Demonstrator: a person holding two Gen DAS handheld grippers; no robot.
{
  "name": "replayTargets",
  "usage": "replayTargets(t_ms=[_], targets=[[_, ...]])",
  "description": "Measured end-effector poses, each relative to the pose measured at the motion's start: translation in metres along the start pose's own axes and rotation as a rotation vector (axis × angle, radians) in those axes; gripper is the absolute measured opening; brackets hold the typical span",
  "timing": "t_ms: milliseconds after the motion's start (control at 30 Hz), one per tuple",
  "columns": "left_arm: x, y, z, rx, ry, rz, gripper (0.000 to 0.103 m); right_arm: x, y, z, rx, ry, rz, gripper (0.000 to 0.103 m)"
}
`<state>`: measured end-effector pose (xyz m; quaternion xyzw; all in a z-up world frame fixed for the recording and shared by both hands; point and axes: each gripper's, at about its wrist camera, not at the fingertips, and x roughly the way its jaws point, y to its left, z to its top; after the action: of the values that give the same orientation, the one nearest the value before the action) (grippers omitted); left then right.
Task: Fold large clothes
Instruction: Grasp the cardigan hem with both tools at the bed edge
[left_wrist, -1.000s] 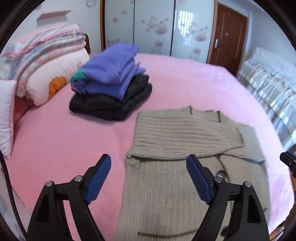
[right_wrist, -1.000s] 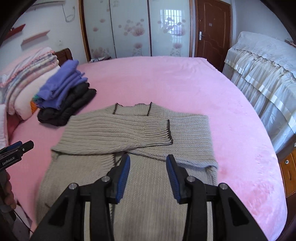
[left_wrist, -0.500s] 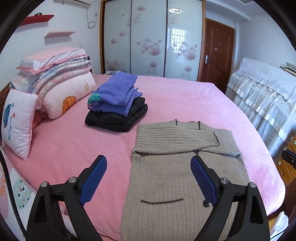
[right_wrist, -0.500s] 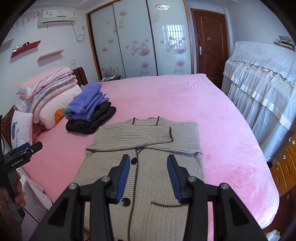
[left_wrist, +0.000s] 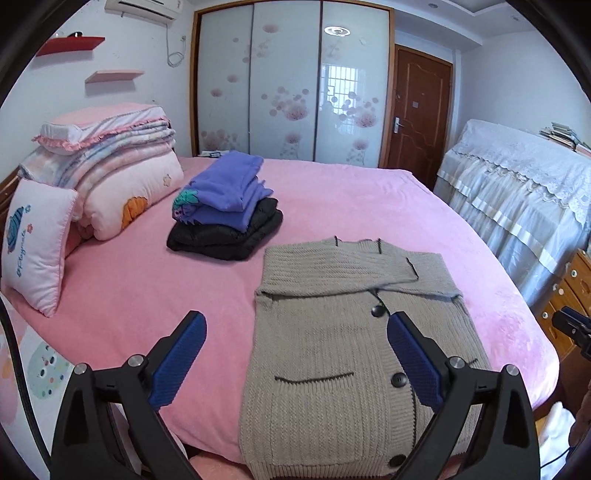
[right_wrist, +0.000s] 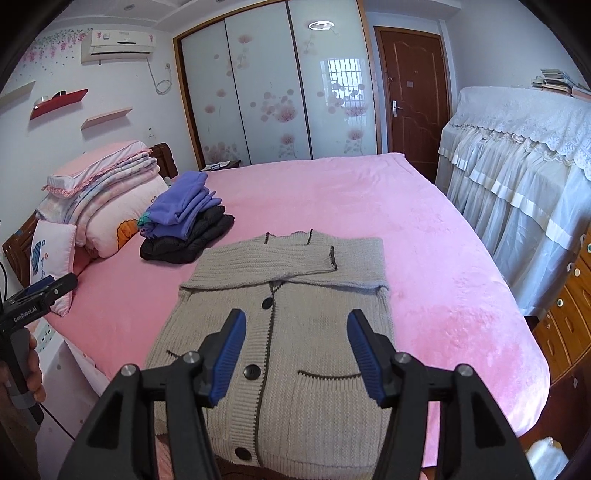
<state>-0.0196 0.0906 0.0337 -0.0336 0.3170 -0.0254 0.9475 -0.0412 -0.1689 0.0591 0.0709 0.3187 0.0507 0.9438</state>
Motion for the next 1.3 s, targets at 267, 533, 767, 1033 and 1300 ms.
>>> replayTargets(t_ms=[267,533,767,1033,1300], targets=[[0.027,0.018,-0.062,-0.011,0.050,-0.087,0.098,-0.004,-0.011,-0.057,0.000,0.006,0.001,0.057],[0.087,0.058,-0.144,-0.018,0.215,-0.053,0.098,0.017,-0.042,-0.116,0.011,0.115,-0.044,0.057],[0.131,0.082,-0.194,-0.036,0.345,-0.093,0.097,0.049,-0.084,-0.162,0.066,0.258,-0.086,0.057],[0.162,0.082,-0.225,-0.020,0.487,-0.175,0.096,0.085,-0.113,-0.198,0.171,0.401,-0.047,0.057],[0.189,0.093,-0.245,-0.076,0.580,-0.237,0.091,0.111,-0.120,-0.214,0.213,0.489,0.006,0.057]])
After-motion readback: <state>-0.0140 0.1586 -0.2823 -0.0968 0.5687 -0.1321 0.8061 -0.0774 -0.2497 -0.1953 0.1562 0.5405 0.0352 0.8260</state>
